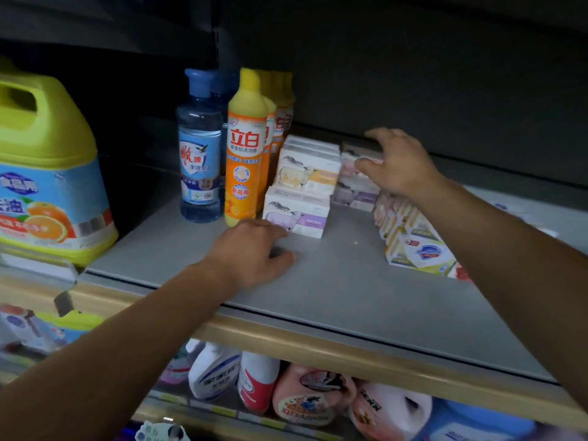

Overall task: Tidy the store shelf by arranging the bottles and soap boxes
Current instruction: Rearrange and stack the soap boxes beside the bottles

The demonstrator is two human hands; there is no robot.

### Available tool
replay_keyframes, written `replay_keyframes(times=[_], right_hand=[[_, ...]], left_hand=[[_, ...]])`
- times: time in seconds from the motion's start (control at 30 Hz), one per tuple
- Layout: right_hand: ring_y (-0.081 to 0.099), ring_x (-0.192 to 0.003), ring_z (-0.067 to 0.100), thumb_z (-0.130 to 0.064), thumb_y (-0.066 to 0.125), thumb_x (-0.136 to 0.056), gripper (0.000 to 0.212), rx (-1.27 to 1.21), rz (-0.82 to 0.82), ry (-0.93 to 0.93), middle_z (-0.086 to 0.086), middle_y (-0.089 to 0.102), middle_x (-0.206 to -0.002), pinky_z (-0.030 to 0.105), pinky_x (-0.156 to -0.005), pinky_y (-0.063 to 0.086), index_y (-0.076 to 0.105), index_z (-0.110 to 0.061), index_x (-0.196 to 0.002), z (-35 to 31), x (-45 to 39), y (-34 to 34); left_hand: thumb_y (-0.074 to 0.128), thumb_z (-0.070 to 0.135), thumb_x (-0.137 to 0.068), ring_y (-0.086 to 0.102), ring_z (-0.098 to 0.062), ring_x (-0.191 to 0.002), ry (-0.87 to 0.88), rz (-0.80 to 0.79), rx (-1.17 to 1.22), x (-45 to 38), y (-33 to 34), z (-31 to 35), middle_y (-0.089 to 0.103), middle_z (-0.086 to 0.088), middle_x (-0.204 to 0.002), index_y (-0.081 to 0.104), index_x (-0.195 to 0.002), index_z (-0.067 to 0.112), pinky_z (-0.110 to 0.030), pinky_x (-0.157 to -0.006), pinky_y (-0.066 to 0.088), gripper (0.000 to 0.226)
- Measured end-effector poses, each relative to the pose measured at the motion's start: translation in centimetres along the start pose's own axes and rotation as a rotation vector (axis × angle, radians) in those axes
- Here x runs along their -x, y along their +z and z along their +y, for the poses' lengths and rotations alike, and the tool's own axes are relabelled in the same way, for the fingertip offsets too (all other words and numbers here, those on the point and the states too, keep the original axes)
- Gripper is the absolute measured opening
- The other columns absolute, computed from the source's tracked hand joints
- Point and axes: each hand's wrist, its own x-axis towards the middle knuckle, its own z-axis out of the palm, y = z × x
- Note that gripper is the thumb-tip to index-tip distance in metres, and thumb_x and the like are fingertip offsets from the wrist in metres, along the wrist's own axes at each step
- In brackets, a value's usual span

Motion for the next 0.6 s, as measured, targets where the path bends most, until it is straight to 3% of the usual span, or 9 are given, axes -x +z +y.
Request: replay_keyframes(times=[0.13, 0.3, 0.5, 0.6], right_hand=[[0.051, -0.126, 0.032, -0.045, 0.068, -0.085, 0.066, 0.079, -0.108, 0.062, 0.013, 0.055, -0.139, 0.033, -0.102, 0.041, 0.049, -0.015, -0.141, 1.8, -2.3, -0.2], [0.053, -0.122, 0.027, -0.05, 0.071, -0.083, 0.069, 0.064, -0.254, 0.072, 0.007, 0.055, -0.138, 0.023, -0.088, 0.037, 0.05, -0.018, -0.14, 3.0, -5.6, 2.3], [0.052, -0.122, 0.031, -0.056, 0.074, -0.079, 0.092, 0.073, -0.487, 0.228, 0.012, 0.045, -0.145, 0.043, -0.101, 0.046, 0.032, -0.014, -0.15, 3.9, -9.6, 4.0], [0.056, -0.113, 0.031, -0.046, 0.072, -0.084, 0.079, 0.114, -0.51, 0.265, 0.014, 0.051, -0.137, 0.044, -0.097, 0.048, 0.036, -0.012, -0.146, 4.2, -10.3, 4.6]], left_hand=[[0.048, 0.059, -0.087, 0.055, -0.023, -0.118, 0.042, -0.026, -0.086, -1.4, 1.2, 0.9, 0.062, -0.003, -0.129, 0.063, -0.126, 0.019, -0.035, -0.098, 0.045, 0.057], [0.024, 0.071, -0.082, 0.055, -0.018, -0.113, 0.095, 0.023, -0.111, -1.6, 2.2, 0.0, 0.062, 0.006, -0.119, 0.067, -0.107, 0.025, -0.035, -0.096, 0.042, 0.067], [0.022, 0.077, -0.076, 0.05, -0.017, -0.115, 0.047, 0.037, -0.078, -1.8, 2.4, -0.1, 0.057, 0.011, -0.126, 0.064, -0.115, 0.031, -0.035, -0.101, 0.04, 0.073], [0.019, 0.078, -0.074, 0.047, -0.015, -0.117, 0.043, 0.022, -0.078, -1.8, 2.2, 0.0, 0.055, 0.013, -0.128, 0.062, -0.12, 0.033, -0.035, -0.102, 0.039, 0.077]])
